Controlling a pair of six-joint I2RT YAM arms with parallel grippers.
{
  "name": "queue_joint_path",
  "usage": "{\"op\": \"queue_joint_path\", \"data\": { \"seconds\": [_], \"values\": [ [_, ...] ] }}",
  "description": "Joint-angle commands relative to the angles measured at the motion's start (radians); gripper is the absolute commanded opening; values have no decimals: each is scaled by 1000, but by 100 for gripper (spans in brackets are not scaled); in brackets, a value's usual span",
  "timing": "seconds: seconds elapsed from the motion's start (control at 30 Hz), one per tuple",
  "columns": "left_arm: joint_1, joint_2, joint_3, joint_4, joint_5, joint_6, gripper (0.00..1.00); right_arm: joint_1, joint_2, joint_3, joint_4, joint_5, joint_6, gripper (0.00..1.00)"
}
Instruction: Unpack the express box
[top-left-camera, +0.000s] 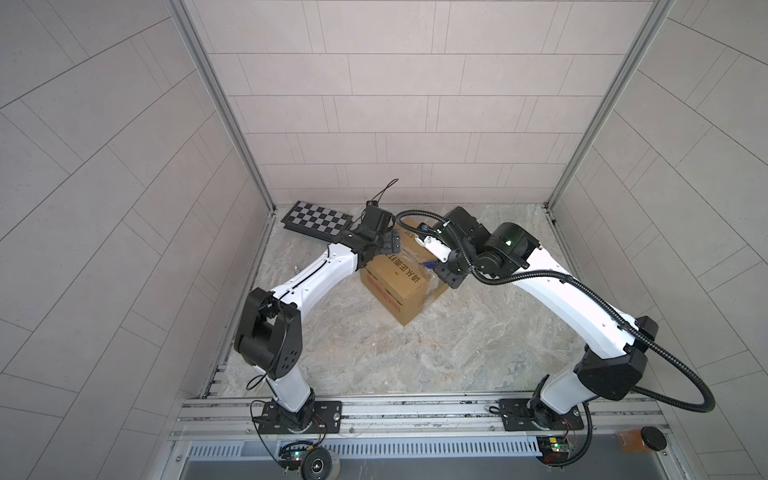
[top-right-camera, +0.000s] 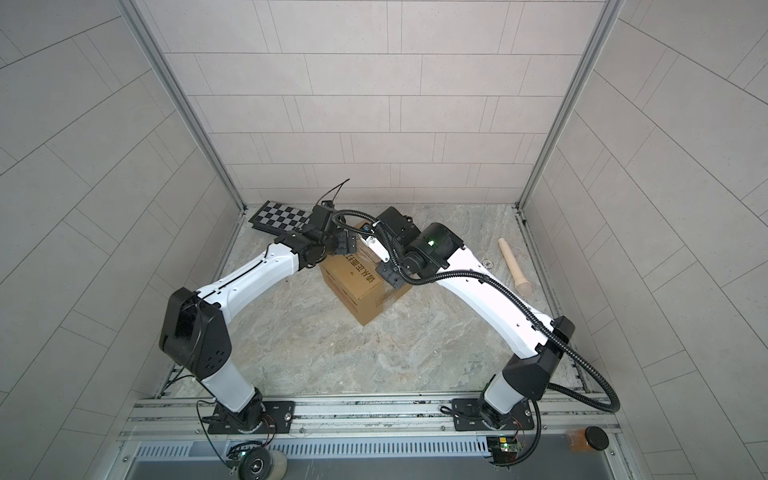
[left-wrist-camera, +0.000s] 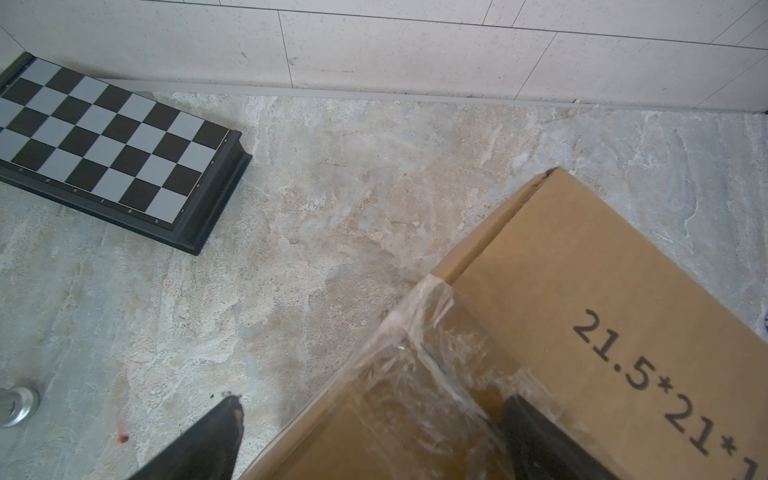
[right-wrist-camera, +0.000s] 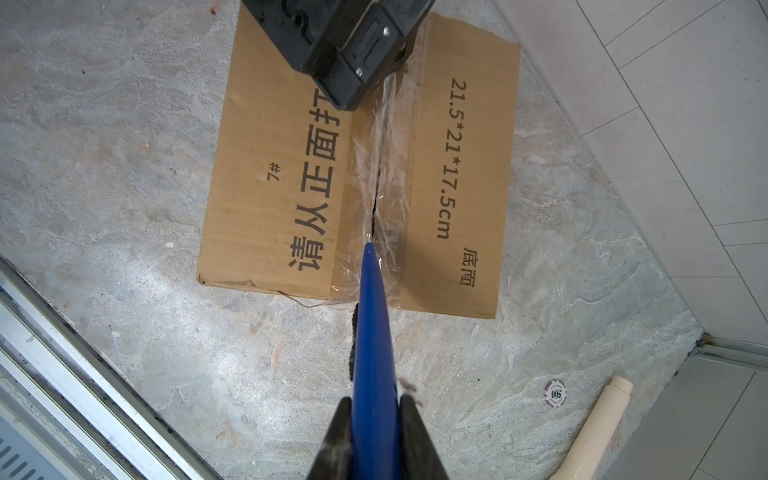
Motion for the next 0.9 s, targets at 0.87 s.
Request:
{"op": "queue_joint_path", "data": {
  "seconds": [0.87],
  "values": [
    [-5, 30, -65, -75, -52, 44, 100, 5, 12, 65, -71, -9, -19, 0]
  ]
}}
